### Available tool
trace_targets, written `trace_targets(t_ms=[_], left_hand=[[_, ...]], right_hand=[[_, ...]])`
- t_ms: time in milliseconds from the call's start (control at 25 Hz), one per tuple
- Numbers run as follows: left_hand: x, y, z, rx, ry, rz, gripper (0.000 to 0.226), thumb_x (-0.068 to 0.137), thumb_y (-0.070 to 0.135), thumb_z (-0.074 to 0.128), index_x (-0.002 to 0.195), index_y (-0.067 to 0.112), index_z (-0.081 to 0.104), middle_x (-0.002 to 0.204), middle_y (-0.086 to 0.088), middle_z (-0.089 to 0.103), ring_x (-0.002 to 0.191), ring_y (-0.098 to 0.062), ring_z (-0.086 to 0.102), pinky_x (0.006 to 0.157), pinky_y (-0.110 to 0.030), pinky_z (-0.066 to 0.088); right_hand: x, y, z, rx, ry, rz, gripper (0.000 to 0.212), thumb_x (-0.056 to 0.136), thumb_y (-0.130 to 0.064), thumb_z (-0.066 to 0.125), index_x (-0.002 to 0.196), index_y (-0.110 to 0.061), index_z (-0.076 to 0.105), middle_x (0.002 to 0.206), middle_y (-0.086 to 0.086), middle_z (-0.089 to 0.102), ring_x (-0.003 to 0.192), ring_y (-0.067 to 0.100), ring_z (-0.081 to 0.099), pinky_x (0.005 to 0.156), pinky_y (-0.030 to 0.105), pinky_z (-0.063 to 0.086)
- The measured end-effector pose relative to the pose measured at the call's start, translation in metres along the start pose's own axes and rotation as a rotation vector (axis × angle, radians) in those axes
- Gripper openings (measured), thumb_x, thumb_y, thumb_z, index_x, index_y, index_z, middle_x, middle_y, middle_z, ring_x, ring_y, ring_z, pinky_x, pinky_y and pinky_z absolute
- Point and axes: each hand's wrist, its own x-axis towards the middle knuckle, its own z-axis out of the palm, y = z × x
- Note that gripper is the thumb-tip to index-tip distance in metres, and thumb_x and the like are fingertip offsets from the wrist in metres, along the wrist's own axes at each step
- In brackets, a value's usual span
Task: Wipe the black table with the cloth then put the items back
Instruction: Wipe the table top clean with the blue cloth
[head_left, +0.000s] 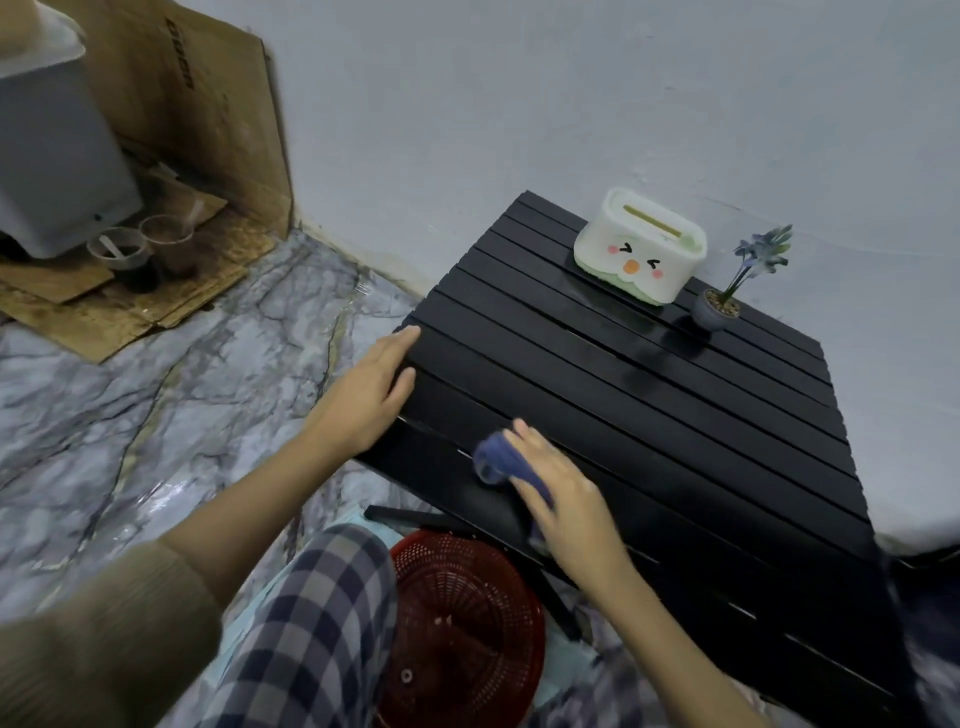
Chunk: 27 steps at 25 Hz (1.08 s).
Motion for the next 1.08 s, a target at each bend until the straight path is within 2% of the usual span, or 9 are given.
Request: trace_targets(t_ms=[120, 200, 280, 440, 600, 720, 840, 920, 1080], left_hand=[[0.002, 0.001, 0.0, 0.085, -0.061, -0.008, 0.047, 0.096, 0.025, 0.031, 0.142, 0.02, 0.024, 0.152, -0.004, 0.031, 0.139, -0.019, 0.03, 0.11, -0.034, 0.029], [0.002, 0.001, 0.002, 0.108, -0.095, 0.003, 0.046, 0.097, 0.025, 0.029, 0.142, 0.02, 0.025, 0.152, -0.004, 0.031, 0.142, -0.017, 0.024, 0.114, -0.033, 0.023], [0.002, -0.001, 0.004, 0.113, -0.102, 0.009, 0.045, 0.097, 0.025, 0.028, 0.142, 0.02, 0.026, 0.152, -0.006, 0.032, 0.143, -0.017, 0.022, 0.117, -0.034, 0.019], [0.002, 0.001, 0.003, 0.076, -0.086, -0.003, 0.044, 0.097, 0.024, 0.026, 0.141, 0.018, 0.028, 0.151, -0.008, 0.034, 0.143, -0.019, 0.023, 0.118, -0.035, 0.018], [0.001, 0.003, 0.001, 0.066, -0.079, -0.005, 0.044, 0.098, 0.022, 0.027, 0.141, 0.016, 0.029, 0.151, -0.008, 0.033, 0.142, -0.019, 0.025, 0.117, -0.034, 0.018], [0.002, 0.002, 0.0, 0.055, -0.091, -0.003, 0.044, 0.098, 0.023, 0.026, 0.141, 0.016, 0.029, 0.151, -0.01, 0.033, 0.142, -0.02, 0.024, 0.116, -0.035, 0.019], [0.0, 0.007, 0.001, 0.061, -0.09, -0.005, 0.044, 0.098, 0.021, 0.027, 0.141, 0.013, 0.03, 0.151, -0.012, 0.032, 0.142, -0.022, 0.024, 0.116, -0.035, 0.017], [-0.002, 0.011, 0.001, 0.065, -0.071, -0.012, 0.044, 0.097, 0.021, 0.028, 0.14, 0.013, 0.031, 0.151, -0.013, 0.032, 0.142, -0.023, 0.025, 0.116, -0.035, 0.017], [-0.003, 0.012, -0.001, 0.081, -0.071, -0.032, 0.044, 0.097, 0.021, 0.028, 0.14, 0.015, 0.032, 0.151, -0.013, 0.031, 0.142, -0.023, 0.026, 0.114, -0.038, 0.022]], right_hand=[[-0.06, 0.063, -0.07, -0.083, 0.16, 0.289, 0.047, 0.09, -0.009, 0.054, 0.135, -0.02, 0.045, 0.143, -0.006, 0.041, 0.134, 0.009, 0.037, 0.101, 0.0, 0.024], [-0.049, 0.101, -0.104, -0.176, 0.32, 0.545, 0.044, 0.092, -0.009, 0.05, 0.135, -0.009, 0.043, 0.146, 0.01, 0.041, 0.138, 0.024, 0.034, 0.11, 0.019, 0.026], [-0.005, 0.107, -0.101, -0.224, 0.402, 0.662, 0.042, 0.094, -0.012, 0.046, 0.135, -0.005, 0.042, 0.148, 0.016, 0.038, 0.138, 0.03, 0.033, 0.111, 0.037, 0.028], [0.092, 0.031, -0.016, -0.213, 0.266, 0.398, 0.045, 0.095, -0.02, 0.044, 0.138, -0.009, 0.039, 0.151, 0.012, 0.033, 0.137, 0.026, 0.034, 0.111, 0.035, 0.028], [0.026, -0.027, 0.025, -0.137, 0.12, 0.142, 0.046, 0.092, -0.016, 0.049, 0.137, -0.016, 0.041, 0.149, 0.003, 0.037, 0.138, 0.016, 0.033, 0.114, 0.031, 0.026], [-0.081, 0.017, -0.026, -0.08, 0.254, 0.274, 0.045, 0.09, -0.007, 0.053, 0.134, -0.015, 0.046, 0.142, -0.006, 0.04, 0.134, 0.013, 0.038, 0.111, 0.027, 0.03], [-0.134, 0.084, -0.102, -0.177, 0.488, 0.706, 0.041, 0.092, -0.006, 0.049, 0.133, -0.006, 0.046, 0.144, 0.014, 0.043, 0.131, 0.031, 0.043, 0.107, 0.037, 0.034], [-0.113, 0.108, -0.123, -0.205, 0.571, 0.906, 0.041, 0.094, -0.012, 0.045, 0.134, -0.006, 0.044, 0.146, 0.017, 0.04, 0.131, 0.037, 0.042, 0.106, 0.041, 0.034], [-0.002, 0.091, -0.08, -0.207, 0.478, 0.702, 0.042, 0.093, -0.016, 0.046, 0.134, -0.008, 0.044, 0.148, 0.014, 0.038, 0.132, 0.033, 0.041, 0.108, 0.037, 0.031]])
